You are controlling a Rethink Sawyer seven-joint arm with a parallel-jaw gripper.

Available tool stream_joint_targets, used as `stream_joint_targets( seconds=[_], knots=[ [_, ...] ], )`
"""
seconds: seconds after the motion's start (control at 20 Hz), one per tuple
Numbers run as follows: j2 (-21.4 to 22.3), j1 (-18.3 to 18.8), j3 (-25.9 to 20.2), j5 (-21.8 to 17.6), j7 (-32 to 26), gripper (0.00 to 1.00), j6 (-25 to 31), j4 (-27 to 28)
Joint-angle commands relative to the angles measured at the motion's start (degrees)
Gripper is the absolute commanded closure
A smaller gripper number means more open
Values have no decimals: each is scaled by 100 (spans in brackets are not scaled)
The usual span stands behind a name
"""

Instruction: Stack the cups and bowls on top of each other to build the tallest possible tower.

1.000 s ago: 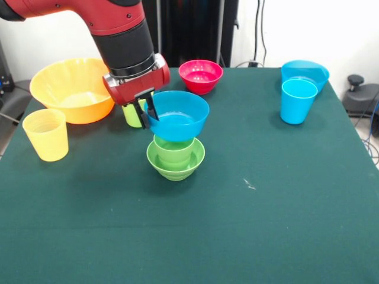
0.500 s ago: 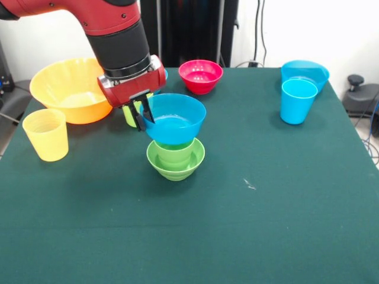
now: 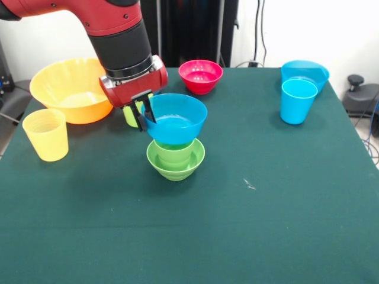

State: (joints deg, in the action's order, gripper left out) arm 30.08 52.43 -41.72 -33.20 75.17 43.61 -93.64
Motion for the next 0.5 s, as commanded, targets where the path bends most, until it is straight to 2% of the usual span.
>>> stream_joint_targets(
  seconds=[0.05, 0.5],
  knots=[
    [-42, -326, 282, -162, -20, 100, 116, 33],
    [-68, -305, 283, -154, 23, 100, 13, -23]
  ],
)
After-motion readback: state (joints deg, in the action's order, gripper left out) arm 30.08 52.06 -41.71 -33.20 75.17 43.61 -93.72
